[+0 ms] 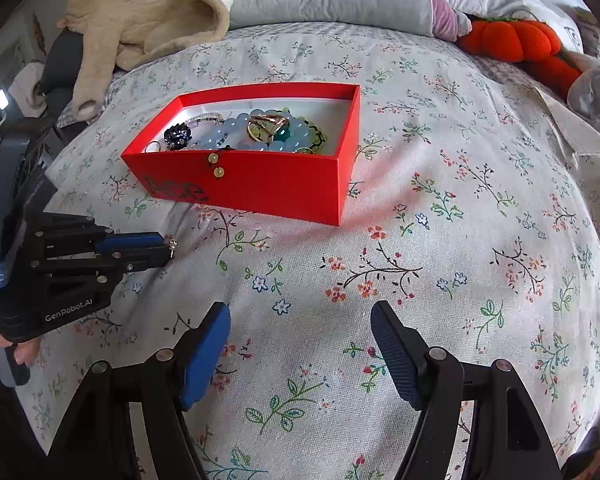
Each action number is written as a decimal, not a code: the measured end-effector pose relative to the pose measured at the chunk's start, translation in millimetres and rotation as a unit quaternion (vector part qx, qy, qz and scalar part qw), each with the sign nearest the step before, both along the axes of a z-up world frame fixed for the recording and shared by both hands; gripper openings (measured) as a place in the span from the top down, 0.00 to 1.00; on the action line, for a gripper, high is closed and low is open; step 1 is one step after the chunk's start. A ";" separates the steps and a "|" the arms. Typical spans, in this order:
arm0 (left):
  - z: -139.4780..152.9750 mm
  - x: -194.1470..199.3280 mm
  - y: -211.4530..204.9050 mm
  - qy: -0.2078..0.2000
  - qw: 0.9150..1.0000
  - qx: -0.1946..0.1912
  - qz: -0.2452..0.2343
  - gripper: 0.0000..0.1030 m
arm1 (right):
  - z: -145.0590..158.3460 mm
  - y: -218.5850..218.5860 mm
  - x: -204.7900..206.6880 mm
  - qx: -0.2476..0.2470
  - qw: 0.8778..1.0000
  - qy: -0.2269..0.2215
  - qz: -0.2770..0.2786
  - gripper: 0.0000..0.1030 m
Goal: Organize jewelry
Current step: 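Grasp the gold cluster earring with the left tool and lift it, then grasp another gold earring with the right tool while the left tool holds its earring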
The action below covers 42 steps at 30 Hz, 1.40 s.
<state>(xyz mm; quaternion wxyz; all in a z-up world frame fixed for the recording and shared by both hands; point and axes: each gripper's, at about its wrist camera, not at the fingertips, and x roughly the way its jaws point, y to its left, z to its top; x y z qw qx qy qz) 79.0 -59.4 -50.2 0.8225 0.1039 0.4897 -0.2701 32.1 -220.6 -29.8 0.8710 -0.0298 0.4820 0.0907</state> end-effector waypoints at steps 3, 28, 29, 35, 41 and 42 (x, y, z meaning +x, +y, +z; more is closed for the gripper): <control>-0.7 1.6 2.3 0.008 1.000 -0.007 0.009 0.86 | -1.6 2.4 0.5 -0.001 1.000 0.003 0.003 0.28; 13.2 -5.5 64.9 0.034 0.991 -0.025 0.124 0.96 | -4.2 67.1 15.1 0.063 0.996 0.015 0.064 0.54; 14.0 -6.2 67.1 0.035 0.991 -0.027 0.126 0.96 | -8.3 71.4 17.5 0.072 0.995 0.024 0.071 0.62; 15.1 -8.9 75.0 0.042 0.991 -0.033 0.122 0.96 | -15.7 84.5 25.3 0.066 0.994 0.003 0.090 0.65; 12.5 -6.0 79.5 0.049 0.991 -0.035 0.122 0.96 | -20.0 96.6 34.9 0.040 0.993 -0.010 0.109 0.72; 12.0 -5.2 80.3 0.050 0.991 -0.035 0.123 0.96 | -20.7 98.9 36.0 0.033 0.993 -0.012 0.111 0.73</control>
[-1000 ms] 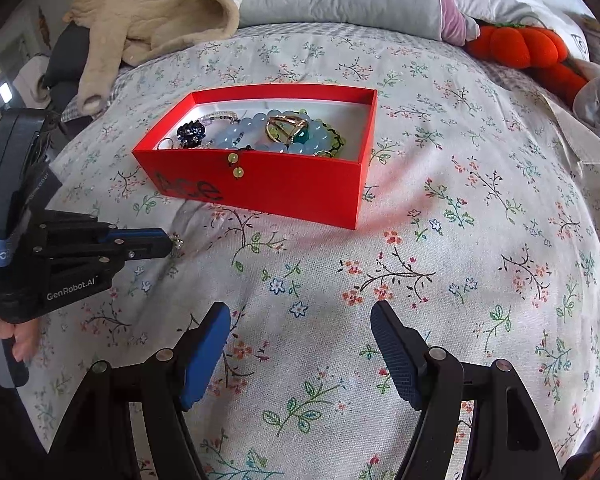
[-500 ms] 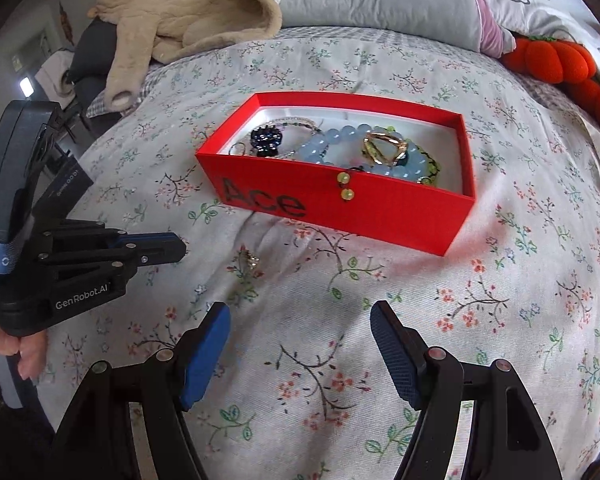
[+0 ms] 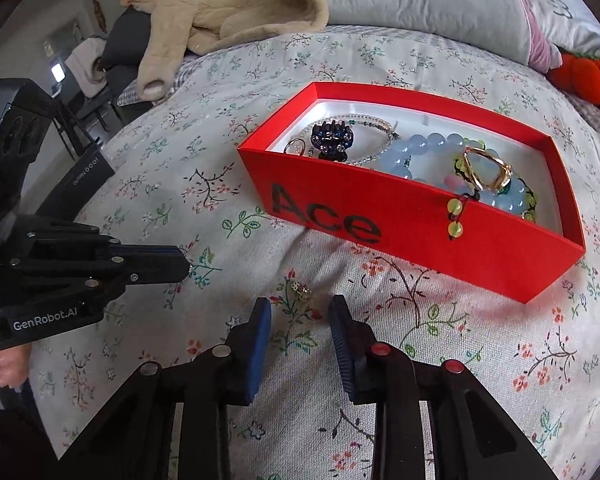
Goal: Organize jewelry
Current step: 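Grasp another gold earring with the right tool while the left tool holds its earring, then lower both earrings into the red box and open both tools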
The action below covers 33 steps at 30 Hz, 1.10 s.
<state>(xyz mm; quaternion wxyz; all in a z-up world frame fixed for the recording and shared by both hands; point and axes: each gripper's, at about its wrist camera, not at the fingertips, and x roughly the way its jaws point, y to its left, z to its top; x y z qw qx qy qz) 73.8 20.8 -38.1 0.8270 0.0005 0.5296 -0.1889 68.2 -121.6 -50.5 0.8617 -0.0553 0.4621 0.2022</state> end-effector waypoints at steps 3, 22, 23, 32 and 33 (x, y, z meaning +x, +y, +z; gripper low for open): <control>-0.9 1.5 0.7 0.002 1.000 -0.001 0.002 0.95 | -3.2 7.8 0.4 -0.024 1.000 -0.010 0.010 0.77; 16.2 5.4 -4.3 -0.009 0.999 -0.020 0.029 0.96 | 27.2 -19.2 -3.8 0.028 1.000 0.003 -0.010 0.92; 19.0 5.1 -6.1 -0.012 0.999 -0.023 0.029 0.96 | 32.3 -22.0 -5.6 0.030 0.999 0.000 -0.012 0.92; 46.2 6.2 -23.2 -0.045 0.997 -0.054 0.035 0.96 | 72.4 -50.9 -20.4 0.055 0.997 -0.031 -0.034 0.92; 48.6 6.9 -25.4 -0.048 0.996 -0.059 0.035 0.96 | 75.7 -54.5 -20.8 0.058 0.997 -0.034 -0.039 0.92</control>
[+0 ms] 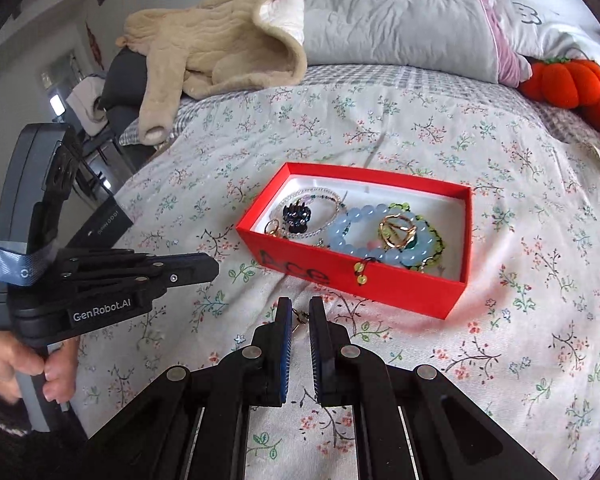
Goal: Organize jewelry
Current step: 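Lower both earrings into the red box and open both tools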
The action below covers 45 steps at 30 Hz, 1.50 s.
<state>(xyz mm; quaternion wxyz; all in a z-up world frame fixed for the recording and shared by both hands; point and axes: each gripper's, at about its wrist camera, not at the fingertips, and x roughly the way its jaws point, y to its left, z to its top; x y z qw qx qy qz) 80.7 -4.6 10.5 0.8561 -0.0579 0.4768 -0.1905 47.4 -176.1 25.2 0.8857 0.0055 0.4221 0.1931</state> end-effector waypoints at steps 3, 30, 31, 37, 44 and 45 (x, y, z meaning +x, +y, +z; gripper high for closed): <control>7.2 1.8 -8.0 -0.010 1.000 -0.011 0.000 0.96 | 8.9 -10.7 -0.4 0.005 1.000 -0.009 -0.013 0.92; -8.8 41.2 -83.1 -0.064 0.997 -0.012 -0.043 0.95 | 5.2 -68.1 30.1 0.021 0.997 -0.018 -0.074 0.91; -9.7 41.7 -85.1 -0.065 0.997 -0.010 -0.042 0.95 | 4.7 -69.1 30.6 0.021 0.997 -0.018 -0.075 0.91; -5.0 36.9 -87.9 -0.072 0.996 -0.001 -0.042 0.86 | 4.9 -75.4 32.5 0.021 0.996 -0.017 -0.082 0.91; 11.5 25.5 -71.5 -0.092 0.995 0.030 -0.016 0.70 | 8.7 -71.2 40.7 0.017 0.996 -0.022 -0.083 0.91; 13.1 24.1 -68.4 -0.097 0.995 0.036 -0.010 0.68 | 8.3 -69.6 42.9 0.014 0.996 -0.022 -0.082 0.91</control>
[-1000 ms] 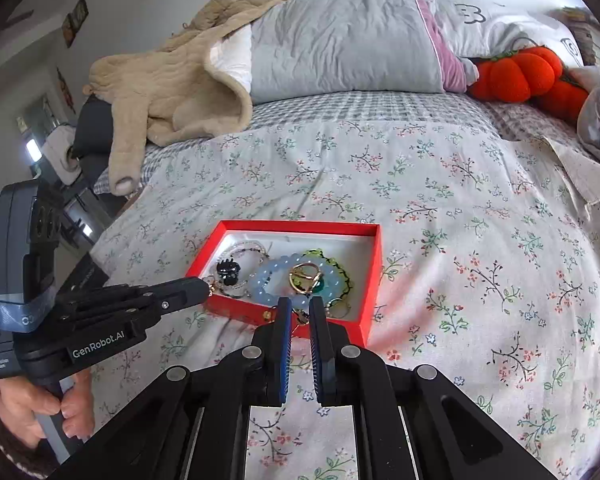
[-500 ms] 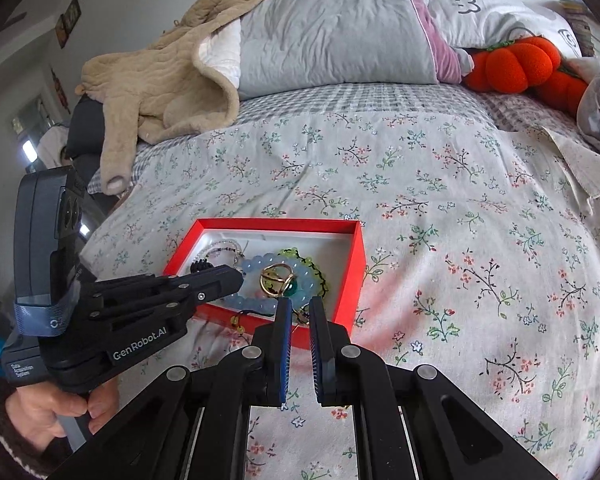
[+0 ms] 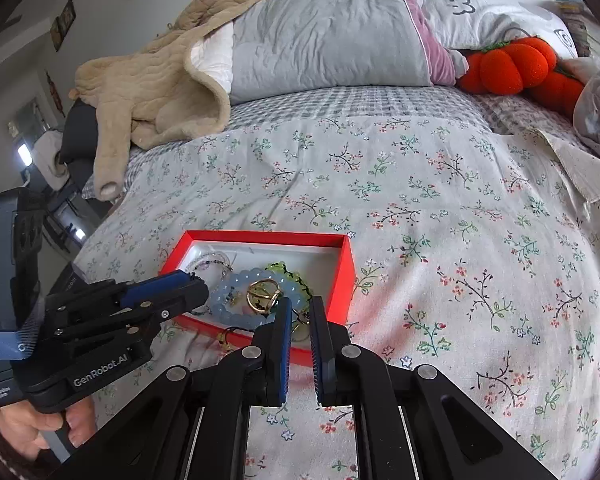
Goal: Organize jewelry
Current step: 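Lower both earrings into the red box and open both tools, then withdraw both open tools from the red box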
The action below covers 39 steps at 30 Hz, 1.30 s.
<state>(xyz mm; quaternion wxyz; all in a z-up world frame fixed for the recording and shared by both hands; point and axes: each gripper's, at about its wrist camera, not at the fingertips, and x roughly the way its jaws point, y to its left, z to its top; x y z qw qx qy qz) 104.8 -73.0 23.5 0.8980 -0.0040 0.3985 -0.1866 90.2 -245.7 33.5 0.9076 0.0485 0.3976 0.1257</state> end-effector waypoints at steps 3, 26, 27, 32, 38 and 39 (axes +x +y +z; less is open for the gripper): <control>3.3 -3.2 9.7 -0.008 1.000 0.004 0.007 0.65 | -3.1 3.0 8.4 -0.009 1.000 0.001 -0.004 0.91; 7.8 -13.9 27.5 -0.004 0.999 0.021 0.046 0.27 | 16.3 2.3 8.4 0.040 0.999 -0.027 -0.024 0.39; 7.9 -15.9 28.2 -0.001 0.998 0.023 0.050 0.24 | 18.6 2.1 4.0 0.037 0.999 -0.028 -0.027 0.39; 7.8 -29.6 29.6 0.011 0.997 0.041 0.071 0.13 | 23.5 -0.3 -16.3 0.014 0.999 -0.014 -0.044 0.37; 2.7 -45.9 25.6 0.041 0.993 0.075 0.085 0.01 | 23.1 -3.3 -45.0 -0.014 0.997 0.010 -0.069 0.18; 2.0 -48.3 24.9 0.045 0.992 0.080 0.086 0.01 | 22.0 -3.6 -49.1 -0.019 0.997 0.019 -0.074 0.18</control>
